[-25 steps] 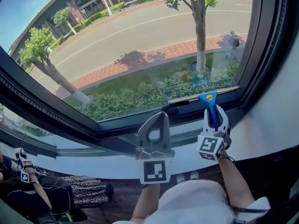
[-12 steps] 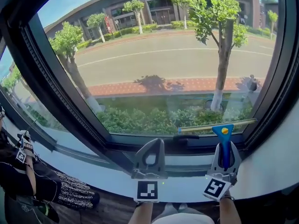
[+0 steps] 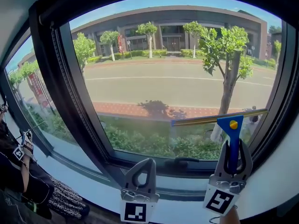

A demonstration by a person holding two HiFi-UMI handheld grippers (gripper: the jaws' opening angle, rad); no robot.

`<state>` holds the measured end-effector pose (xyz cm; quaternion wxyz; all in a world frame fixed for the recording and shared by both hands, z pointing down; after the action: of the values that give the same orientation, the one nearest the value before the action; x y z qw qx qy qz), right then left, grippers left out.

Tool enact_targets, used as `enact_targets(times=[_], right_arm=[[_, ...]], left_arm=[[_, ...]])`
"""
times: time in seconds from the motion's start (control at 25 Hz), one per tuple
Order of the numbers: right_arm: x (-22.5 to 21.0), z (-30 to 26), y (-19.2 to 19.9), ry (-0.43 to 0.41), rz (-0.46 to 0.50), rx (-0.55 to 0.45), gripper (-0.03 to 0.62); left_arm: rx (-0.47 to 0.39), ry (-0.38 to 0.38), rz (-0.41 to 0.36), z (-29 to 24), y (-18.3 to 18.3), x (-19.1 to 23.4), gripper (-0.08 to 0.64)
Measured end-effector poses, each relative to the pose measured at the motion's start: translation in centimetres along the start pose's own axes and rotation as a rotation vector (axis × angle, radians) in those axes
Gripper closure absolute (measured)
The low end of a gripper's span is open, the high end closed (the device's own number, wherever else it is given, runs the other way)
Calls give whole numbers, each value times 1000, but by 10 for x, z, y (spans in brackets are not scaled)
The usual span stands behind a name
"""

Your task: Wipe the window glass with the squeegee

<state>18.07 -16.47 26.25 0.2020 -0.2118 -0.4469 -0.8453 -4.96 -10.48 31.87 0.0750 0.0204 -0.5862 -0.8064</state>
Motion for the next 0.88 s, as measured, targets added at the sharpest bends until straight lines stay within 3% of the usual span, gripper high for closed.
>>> enact_targets(times=[0.16, 0.32, 0.44, 0.6, 0.88], right_arm=[[-11, -42, -66, 67, 104, -127, 443], [-9, -82, -124, 141, 129, -193, 443], [-1, -113, -159, 172, 140, -182, 443], [8, -145, -191, 204, 158, -148, 443], [12, -185, -224, 268, 203, -113, 443]], left_arm=[[-18, 37, -6, 2, -13, 10, 558], [-41, 109, -15, -1, -26, 24, 558], [-51, 163, -41, 1, -39, 39, 558], [-24, 239, -146, 3, -46, 59, 558], [-36, 312, -91, 9, -47, 85, 558]])
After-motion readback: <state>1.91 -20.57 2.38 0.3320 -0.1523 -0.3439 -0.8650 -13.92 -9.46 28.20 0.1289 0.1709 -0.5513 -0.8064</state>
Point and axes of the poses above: the fingertips, and each gripper's own axes: z backward along the fingers, x to its left, y out of its underside, the point moved 6 cm from there along z, backward along the fingers, and after that the axes turned 14 degrees about z, right-handed, at the moved point
